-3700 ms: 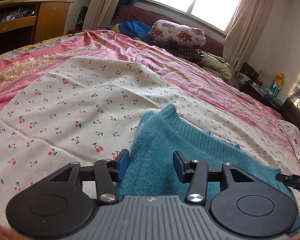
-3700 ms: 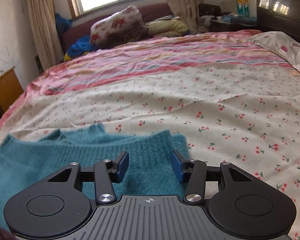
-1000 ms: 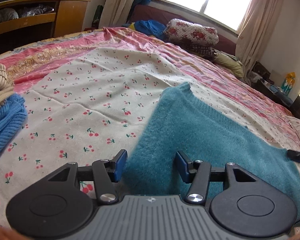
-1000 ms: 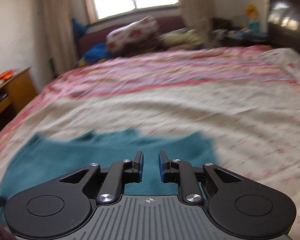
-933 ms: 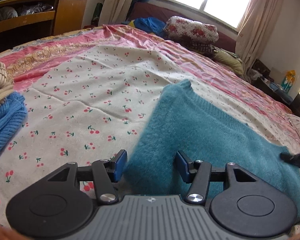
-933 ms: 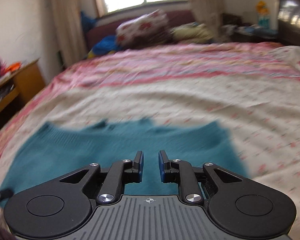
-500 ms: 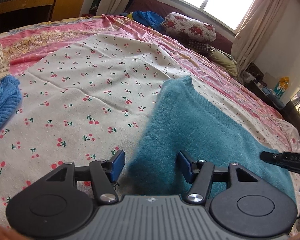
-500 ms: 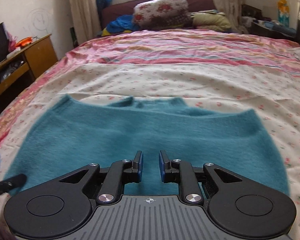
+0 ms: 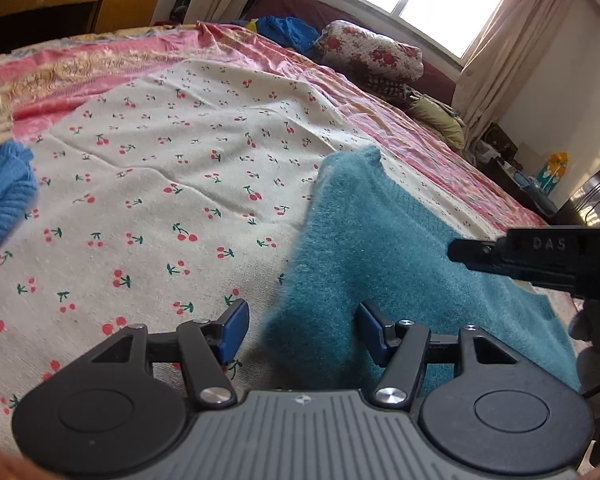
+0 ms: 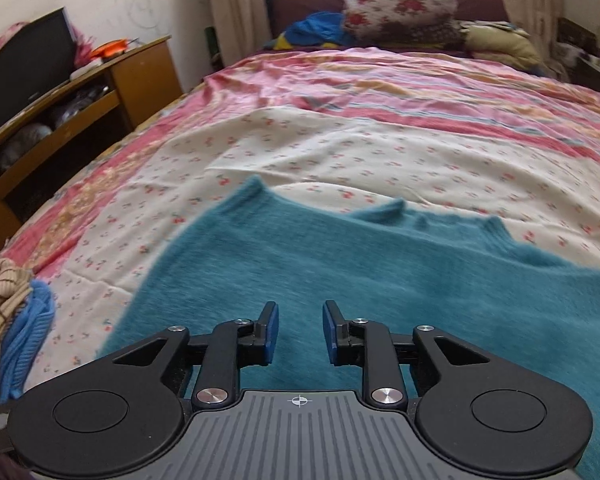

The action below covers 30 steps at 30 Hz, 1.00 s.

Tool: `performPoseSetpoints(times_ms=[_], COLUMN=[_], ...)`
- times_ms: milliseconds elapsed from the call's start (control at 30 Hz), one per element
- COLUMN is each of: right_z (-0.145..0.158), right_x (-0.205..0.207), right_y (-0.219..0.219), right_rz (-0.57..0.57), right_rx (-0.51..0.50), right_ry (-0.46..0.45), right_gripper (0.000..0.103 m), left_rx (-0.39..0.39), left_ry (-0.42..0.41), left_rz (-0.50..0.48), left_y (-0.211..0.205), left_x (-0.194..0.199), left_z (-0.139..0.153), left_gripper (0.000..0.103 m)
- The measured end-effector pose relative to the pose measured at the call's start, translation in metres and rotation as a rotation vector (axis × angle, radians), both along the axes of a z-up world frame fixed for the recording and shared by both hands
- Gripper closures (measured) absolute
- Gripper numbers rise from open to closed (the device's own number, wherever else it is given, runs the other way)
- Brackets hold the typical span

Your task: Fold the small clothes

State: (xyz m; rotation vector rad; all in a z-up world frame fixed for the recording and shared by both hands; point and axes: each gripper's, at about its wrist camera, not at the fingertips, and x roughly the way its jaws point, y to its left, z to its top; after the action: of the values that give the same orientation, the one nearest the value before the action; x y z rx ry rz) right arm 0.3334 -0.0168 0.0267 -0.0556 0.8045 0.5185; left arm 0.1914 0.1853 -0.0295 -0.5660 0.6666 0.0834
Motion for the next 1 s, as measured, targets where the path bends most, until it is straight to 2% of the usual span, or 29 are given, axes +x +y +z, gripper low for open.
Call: performPoseSetpoints(times_ms=[233, 433, 933, 1000], right_z=[0.002, 0.001, -0.004, -0.002], right_x=[0.002, 0.007, 0.026, 0.03], right_y=[0.039, 0.064, 0.104, 0.109], right_rz=[0.066, 0.079, 0.101, 0.101], right_rx=[-0.05, -0.052, -0.119, -0.126], right_ry=[-0.006, 0.024, 0.102, 0.11], right_gripper=[0.07, 0.064, 0.062, 0.058], left_rx=[0.005, 0.012, 0.004, 0.014], left_ry=[0.006, 0.007, 0.017, 0.018], left_rz=[-0.012, -0.019, -0.038, -0.045], left_y=[0.0, -0.001, -0.006, -0.01], left_x=[0.001, 0.001, 0.001, 0.001], left_z=[0.0, 0.0, -0.003, -0.003], left_gripper=[0.037, 0.037, 0.036, 0.035])
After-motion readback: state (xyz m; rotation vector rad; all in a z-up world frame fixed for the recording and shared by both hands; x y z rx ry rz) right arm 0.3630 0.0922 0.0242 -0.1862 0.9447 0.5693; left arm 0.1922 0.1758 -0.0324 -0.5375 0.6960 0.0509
